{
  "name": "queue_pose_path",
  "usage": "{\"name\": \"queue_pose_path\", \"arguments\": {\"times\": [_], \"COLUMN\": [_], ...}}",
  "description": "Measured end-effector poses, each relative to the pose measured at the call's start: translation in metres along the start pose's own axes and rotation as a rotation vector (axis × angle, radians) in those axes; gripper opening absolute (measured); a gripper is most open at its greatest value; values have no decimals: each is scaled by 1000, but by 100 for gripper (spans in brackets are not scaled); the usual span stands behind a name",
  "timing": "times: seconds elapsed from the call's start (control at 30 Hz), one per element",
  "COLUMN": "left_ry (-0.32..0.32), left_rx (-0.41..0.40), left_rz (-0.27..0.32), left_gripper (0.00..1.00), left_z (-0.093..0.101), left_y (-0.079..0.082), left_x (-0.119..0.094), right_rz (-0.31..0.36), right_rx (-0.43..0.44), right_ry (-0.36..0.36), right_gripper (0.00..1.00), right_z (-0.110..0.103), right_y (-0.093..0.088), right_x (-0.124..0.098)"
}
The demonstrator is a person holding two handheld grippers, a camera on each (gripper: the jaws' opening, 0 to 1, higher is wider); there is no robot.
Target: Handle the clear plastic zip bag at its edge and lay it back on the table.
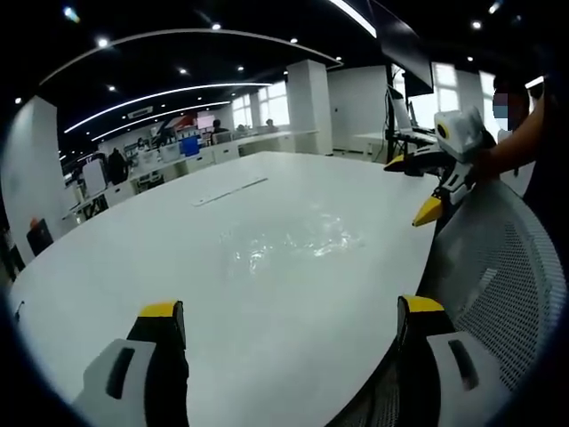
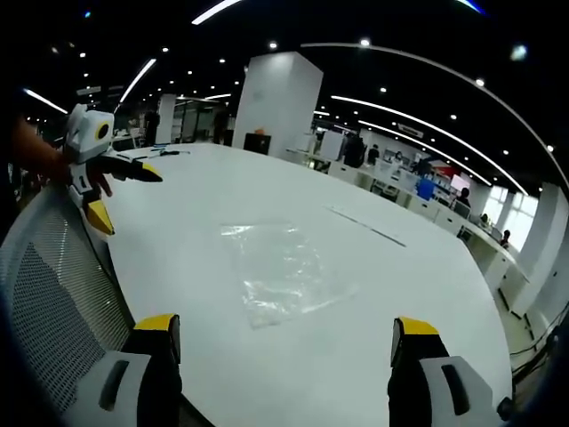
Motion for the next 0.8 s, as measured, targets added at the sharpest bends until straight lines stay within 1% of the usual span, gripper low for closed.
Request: {"name": "queue_pose_path", "arguments": {"times": [0.37,0.8], "left_ry": [-8,-10], "left_rx": [7,15], "left_rz": [-14,-25], "left_gripper": [99,99], "left_z": [4,3], "left_y": [2,4], "left_x": [1,1], "right_rz": [-1,2], "right_rx": [1,1], "right_ry": [2,-2], "right_gripper": [100,100], "right_z": [-1,0], "right_y": [0,1], "right_x": [0,-1]}}
Point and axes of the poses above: the point that each gripper's makers call its tool centre point, and the gripper's own axes: x roughly forward along the fingers, z roughly to its right, y roughly out of its top, the point moved 3 cm from there along -x, roughly backward along the fingers, and after that the axes turned 1 degree about -z, right-handed, at the moved point
